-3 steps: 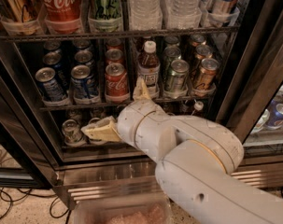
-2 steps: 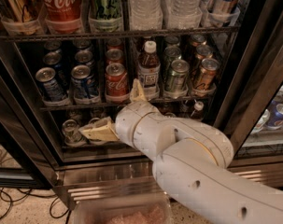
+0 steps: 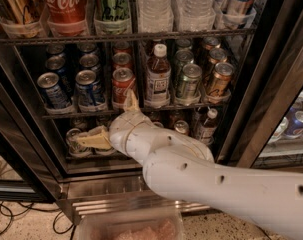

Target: Pick pepsi can from middle shelf of fridge

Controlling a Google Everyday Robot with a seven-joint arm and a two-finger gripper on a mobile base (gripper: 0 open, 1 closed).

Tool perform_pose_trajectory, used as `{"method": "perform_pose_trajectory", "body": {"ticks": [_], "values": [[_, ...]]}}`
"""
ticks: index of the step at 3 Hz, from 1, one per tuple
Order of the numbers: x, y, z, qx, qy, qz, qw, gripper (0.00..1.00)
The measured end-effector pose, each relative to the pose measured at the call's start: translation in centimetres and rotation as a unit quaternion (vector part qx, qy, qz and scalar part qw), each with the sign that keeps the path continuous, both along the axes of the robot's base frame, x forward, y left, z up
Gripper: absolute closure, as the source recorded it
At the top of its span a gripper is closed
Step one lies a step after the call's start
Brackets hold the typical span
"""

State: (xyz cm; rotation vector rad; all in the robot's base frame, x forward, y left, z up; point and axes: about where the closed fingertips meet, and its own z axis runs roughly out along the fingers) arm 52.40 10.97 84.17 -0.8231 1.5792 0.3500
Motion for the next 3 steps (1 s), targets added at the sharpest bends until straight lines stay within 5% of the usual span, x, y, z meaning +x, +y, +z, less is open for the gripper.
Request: {"method": "perform_pose_trajectory", "body": {"ticks": [2, 3], "values": [[2.4, 4.7, -2.3, 0.015, 0.005, 0.011, 0.9998, 0.34], [4.1, 7.4, -2.8, 0.017, -0.001, 0.014, 0.9998, 0.34]]}}
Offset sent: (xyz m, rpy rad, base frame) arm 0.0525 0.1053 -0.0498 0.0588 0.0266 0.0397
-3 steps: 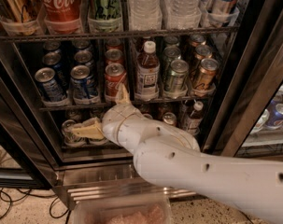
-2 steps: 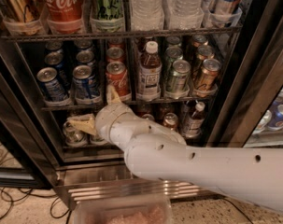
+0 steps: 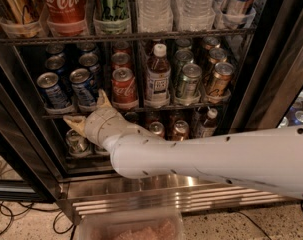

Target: Pick pepsi can from middle shelf of fridge

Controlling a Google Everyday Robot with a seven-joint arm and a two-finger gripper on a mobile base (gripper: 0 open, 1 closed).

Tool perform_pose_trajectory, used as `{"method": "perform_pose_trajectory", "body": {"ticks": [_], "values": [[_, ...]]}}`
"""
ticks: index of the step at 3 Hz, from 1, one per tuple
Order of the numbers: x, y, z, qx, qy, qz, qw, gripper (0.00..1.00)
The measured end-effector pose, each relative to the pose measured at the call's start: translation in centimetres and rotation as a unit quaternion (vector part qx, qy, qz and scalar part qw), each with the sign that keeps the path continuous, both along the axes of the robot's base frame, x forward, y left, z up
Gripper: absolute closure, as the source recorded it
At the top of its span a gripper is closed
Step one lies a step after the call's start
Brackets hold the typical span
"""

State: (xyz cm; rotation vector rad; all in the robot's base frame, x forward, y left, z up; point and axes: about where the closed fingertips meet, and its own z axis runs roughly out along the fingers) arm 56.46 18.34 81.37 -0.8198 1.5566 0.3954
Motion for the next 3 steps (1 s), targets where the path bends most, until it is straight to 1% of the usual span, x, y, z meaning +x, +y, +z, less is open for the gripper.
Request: {"method": "perform_pose_trajectory", "body": {"ticks": [3], "values": [[0.11, -0.88, 0.33, -0.001, -0.001, 0.000, 1.0000, 0.30]]}}
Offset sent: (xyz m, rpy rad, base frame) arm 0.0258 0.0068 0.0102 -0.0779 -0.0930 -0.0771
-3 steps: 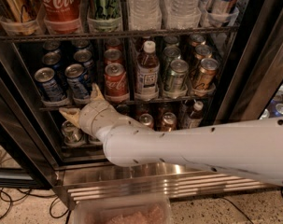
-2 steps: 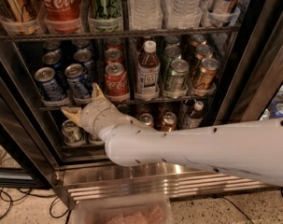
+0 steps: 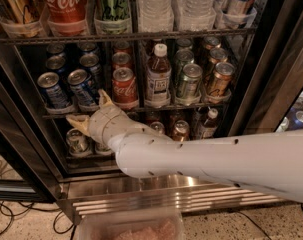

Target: Pick pepsi can from middle shelf of fridge

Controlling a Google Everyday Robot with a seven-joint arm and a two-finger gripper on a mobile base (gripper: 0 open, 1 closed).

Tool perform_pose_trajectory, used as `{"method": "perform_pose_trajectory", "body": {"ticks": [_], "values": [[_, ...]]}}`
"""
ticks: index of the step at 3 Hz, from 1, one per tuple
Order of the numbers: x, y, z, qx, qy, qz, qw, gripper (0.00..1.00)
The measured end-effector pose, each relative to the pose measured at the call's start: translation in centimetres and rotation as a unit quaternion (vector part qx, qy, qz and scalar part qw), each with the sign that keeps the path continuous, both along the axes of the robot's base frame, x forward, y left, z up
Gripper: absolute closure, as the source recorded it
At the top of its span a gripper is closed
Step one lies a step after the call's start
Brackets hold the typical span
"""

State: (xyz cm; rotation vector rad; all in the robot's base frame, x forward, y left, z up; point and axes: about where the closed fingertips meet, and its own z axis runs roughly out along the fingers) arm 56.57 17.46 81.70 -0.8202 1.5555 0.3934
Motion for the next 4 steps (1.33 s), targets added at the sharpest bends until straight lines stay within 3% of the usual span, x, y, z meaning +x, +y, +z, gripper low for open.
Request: {"method": "perform_pose_trajectory", "body": {"ticks": [2, 3, 4], "values": [[0.00, -0.22, 0.16, 0.000, 0.000, 0.000, 1.0000, 0.00], [0.00, -0.22, 0.16, 0.000, 0.000, 0.000, 1.0000, 0.00], [0.10, -0.98, 0.60, -0.009, -0.004, 0.008, 0.9999, 0.12]]}}
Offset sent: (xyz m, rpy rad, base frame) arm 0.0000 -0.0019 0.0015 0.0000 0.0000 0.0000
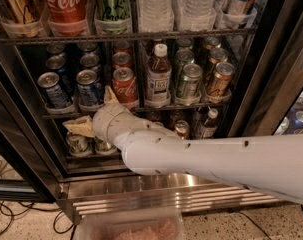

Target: Pick pepsi can from middle shelf of fridge

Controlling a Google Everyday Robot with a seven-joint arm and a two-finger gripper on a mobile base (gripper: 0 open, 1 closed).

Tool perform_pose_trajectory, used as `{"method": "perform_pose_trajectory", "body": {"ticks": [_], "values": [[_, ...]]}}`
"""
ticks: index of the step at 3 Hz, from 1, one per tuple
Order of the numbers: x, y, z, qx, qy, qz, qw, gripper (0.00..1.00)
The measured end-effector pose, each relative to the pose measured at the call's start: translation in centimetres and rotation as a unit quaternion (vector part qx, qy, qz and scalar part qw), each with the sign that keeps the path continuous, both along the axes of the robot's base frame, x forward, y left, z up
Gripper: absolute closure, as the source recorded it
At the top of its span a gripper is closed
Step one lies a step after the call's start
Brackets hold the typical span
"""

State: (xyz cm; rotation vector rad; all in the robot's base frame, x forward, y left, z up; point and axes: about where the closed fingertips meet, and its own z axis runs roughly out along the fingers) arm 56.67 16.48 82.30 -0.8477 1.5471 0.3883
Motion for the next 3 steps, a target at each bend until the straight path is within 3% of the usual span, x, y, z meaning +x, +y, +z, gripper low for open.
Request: {"method": "perform_pose_trajectory", "body": {"ticks": [1, 3], "values": [[0.4, -1.0, 1.1, -0.007, -0.011, 0.001, 0.9999, 0.29], [1.2, -1.7, 2.9, -0.015, -0.031, 0.002, 0.9994, 0.30]]}}
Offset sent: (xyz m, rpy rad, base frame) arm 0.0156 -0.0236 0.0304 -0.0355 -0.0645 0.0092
